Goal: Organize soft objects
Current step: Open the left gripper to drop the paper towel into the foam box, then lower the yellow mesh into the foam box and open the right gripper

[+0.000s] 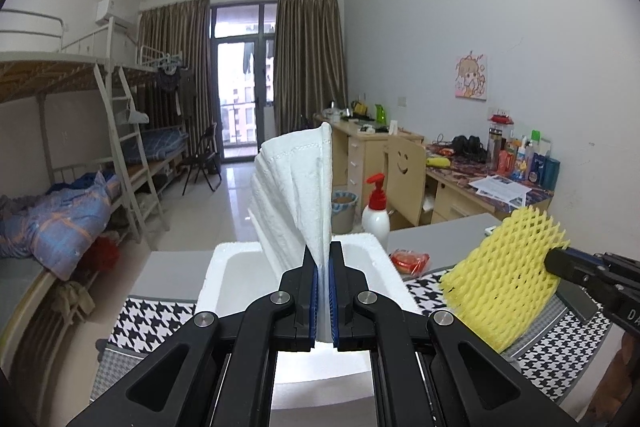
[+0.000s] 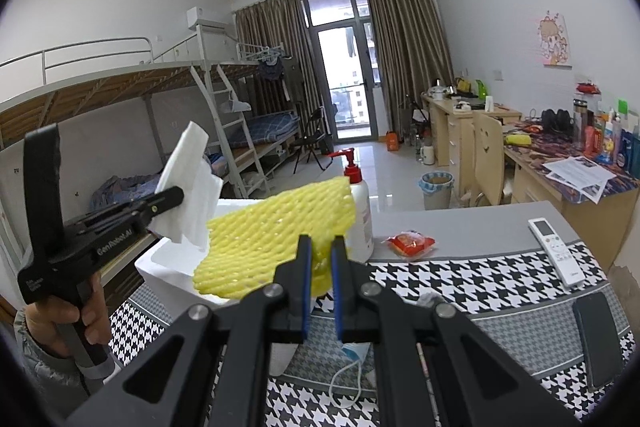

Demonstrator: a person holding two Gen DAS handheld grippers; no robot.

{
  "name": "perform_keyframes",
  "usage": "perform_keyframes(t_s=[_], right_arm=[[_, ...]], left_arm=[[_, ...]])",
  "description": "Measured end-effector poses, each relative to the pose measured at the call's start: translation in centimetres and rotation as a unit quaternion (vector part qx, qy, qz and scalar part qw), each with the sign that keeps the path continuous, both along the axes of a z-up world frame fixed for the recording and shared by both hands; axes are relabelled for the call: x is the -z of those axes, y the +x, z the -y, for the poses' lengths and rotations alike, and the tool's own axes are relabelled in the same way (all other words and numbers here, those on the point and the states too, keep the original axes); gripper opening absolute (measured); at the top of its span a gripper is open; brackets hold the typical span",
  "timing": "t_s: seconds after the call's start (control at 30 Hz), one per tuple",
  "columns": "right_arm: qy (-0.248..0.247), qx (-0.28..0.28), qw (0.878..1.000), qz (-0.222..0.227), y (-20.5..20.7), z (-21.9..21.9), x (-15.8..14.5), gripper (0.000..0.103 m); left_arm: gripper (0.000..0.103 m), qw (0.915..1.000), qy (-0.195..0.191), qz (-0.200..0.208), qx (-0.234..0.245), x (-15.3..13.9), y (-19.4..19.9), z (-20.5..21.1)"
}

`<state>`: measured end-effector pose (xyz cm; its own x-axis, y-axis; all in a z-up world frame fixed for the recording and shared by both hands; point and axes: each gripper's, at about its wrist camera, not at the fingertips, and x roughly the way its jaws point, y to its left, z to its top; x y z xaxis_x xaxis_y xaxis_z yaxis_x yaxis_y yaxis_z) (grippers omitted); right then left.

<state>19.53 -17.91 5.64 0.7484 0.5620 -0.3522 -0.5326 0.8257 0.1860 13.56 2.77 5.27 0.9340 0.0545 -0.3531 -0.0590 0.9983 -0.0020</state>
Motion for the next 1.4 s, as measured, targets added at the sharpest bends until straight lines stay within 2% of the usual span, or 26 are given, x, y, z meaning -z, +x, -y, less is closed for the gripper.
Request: perform_keyframes(t_s=[0.3,0.37,0.4,0.47,0.5,0.53,0.57,0.63,0.7,1.1,1.4], right_arm=[[-0.005,0.002,1.000,-0.002,0.2,-0.7,0.0,0.011],[-0.006,0.002,1.000,-0.003,0.3,-0.8,0.0,0.011],[-0.007,0.003,1.000,-0.003,0.3,-0.9,0.0,0.011],[-0.006,0.003,1.000,-0.004,0.4,-1.0,0.0,0.011],[-0.007,0.003,1.000,-0.005,0.4,-1.1,0.1,0.011],[-0.007,0.003,1.000,-0.005,0.5,-1.2,0.1,0.011],[-0.008,0.004,1.000,-0.005,0.5,-1.4,0.1,0.011],[-0.009,0.003,1.000,-0.007,0.7,-1.6,0.1,0.011],[-0.010,0.003,1.000,-0.007,0.9,-1.9,0.1,0.011],[-0.025,-0.014,1.000,-0.001,1.7,-4.7,-0.6,0.011],[-0.023,-0.039,0.999,-0.007,2.6,-6.6,-0.8,0.011]], left_arm=[[0.005,0.9995,-0.007,-0.030,0.000,1.3,0.9,-1.1],[0.007,0.9994,-0.008,-0.034,0.002,1.4,1.2,-1.2],[0.013,0.9994,-0.007,-0.035,0.001,1.4,1.2,-1.3],[0.038,0.9993,-0.006,-0.038,-0.001,1.6,1.2,-1.5],[0.061,0.9993,-0.006,-0.036,-0.005,1.7,1.1,-1.6],[0.075,0.9994,-0.006,-0.032,-0.009,1.7,1.1,-1.9],[0.079,0.9995,-0.003,-0.027,-0.014,1.7,0.9,-2.0],[0.093,0.9997,0.001,-0.020,-0.016,1.7,0.6,-2.1],[0.099,0.9997,0.003,-0.010,-0.023,1.7,0.3,-2.4],[0.102,0.9976,-0.017,0.014,-0.065,1.2,-2.2,-5.6],[0.102,0.9949,-0.007,0.030,-0.096,1.1,-4.3,-6.6]])
